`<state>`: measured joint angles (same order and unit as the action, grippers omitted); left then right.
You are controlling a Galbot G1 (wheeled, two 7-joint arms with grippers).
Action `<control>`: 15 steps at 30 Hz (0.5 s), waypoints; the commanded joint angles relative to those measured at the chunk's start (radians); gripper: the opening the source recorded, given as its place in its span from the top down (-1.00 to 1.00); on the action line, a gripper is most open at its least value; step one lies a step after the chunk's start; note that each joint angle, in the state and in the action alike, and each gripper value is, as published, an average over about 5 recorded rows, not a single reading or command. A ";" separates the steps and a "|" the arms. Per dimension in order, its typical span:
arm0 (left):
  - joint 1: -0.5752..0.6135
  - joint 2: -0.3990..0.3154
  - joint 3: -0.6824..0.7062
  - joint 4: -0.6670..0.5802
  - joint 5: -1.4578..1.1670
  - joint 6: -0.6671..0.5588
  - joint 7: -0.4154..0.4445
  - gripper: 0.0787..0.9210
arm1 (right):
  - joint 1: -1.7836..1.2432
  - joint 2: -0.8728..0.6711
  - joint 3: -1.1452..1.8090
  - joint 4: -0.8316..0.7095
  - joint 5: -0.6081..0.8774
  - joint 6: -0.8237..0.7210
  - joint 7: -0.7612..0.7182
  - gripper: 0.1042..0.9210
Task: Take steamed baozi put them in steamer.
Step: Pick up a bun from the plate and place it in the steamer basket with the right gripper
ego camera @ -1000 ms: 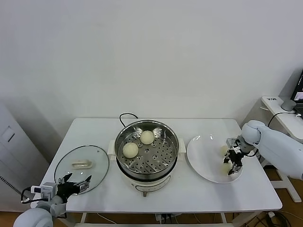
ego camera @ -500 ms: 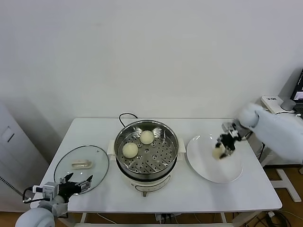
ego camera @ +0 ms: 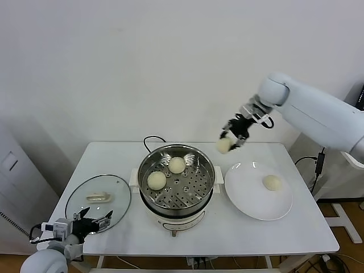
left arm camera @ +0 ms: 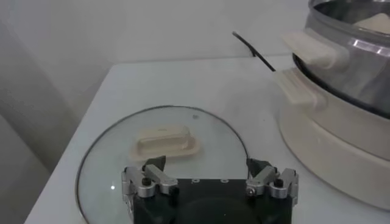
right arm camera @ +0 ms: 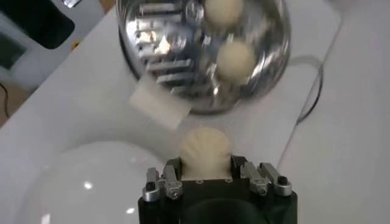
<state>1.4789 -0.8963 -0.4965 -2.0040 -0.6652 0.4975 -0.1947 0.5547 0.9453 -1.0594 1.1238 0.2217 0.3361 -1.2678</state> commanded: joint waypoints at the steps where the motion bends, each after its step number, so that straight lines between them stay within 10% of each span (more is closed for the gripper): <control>1: 0.001 0.000 0.000 0.001 0.001 0.001 0.000 -0.77 | 0.053 0.154 -0.012 0.113 0.010 0.221 0.013 0.03; 15: -0.002 -0.001 -0.002 -0.001 0.002 0.001 0.000 -0.77 | -0.043 0.185 -0.068 0.291 -0.111 0.283 0.019 0.03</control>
<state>1.4767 -0.8976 -0.4981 -2.0061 -0.6634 0.4982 -0.1956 0.5438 1.0845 -1.1014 1.3082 0.1690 0.5472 -1.2528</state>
